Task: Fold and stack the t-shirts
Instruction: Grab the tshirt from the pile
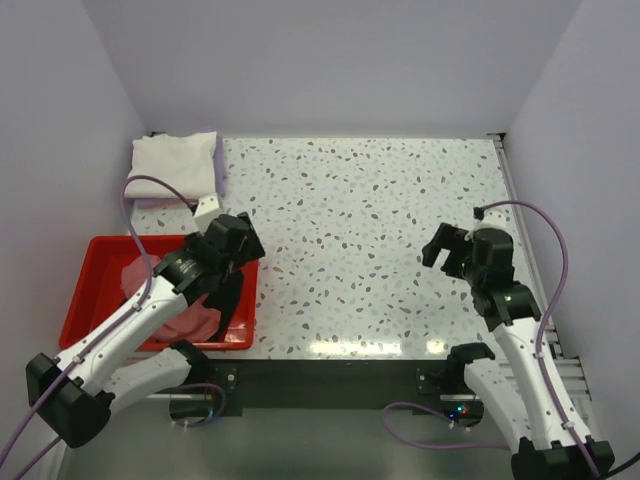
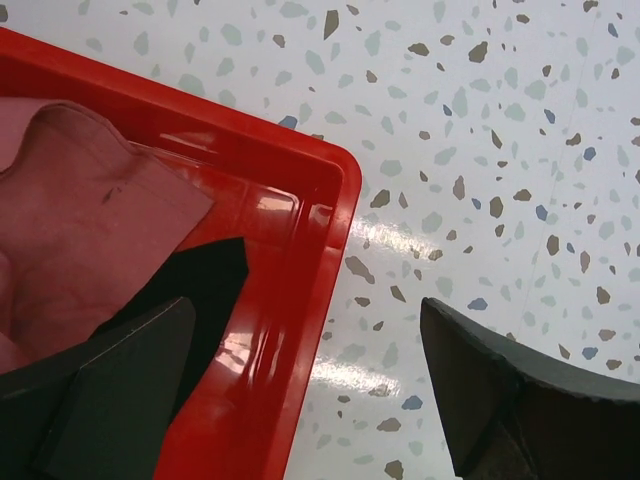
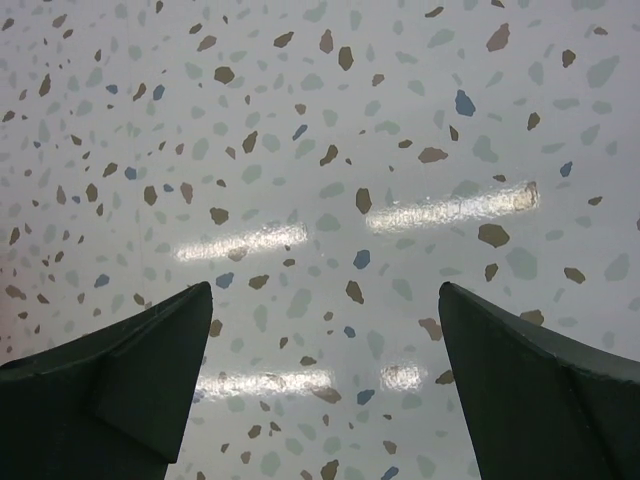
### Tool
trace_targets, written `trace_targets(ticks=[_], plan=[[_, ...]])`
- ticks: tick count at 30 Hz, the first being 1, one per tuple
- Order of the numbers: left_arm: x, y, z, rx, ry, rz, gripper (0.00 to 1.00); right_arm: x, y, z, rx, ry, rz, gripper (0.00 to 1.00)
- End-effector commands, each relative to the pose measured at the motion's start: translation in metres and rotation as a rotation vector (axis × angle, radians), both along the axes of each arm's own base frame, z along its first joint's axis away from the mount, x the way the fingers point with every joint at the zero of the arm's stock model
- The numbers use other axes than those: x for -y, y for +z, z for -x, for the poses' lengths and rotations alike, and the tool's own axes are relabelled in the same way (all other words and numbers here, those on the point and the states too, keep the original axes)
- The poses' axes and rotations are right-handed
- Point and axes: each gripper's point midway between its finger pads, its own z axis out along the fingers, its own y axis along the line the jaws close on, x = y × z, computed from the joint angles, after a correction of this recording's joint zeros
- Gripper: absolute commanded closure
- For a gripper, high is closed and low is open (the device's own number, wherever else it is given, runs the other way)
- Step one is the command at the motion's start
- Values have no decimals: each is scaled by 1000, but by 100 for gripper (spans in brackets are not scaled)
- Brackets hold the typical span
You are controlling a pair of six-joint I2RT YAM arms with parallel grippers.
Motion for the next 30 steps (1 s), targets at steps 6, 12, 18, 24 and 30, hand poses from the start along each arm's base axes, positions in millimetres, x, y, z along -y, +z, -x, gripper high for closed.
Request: trace_targets(ticks=[6,12,18,24,30], plan=[[-37,18,2,4,256,-71,0,0,11,-12,40,-29,-24,1],[-95,-23,3,-154,501,-79,0,-5,-3,-17,-8,-10,-36,1],[-127,-32,19,-113,728,-37,0,-9,-9,-17,-18,13,-36,1],[-154,-40,39,-108,925,-28,0,-13,-12,-21,-29,34,-40,1],[-173,-48,55,-119,1046,-53,0,-17,-20,-19,-58,62,-50,1]])
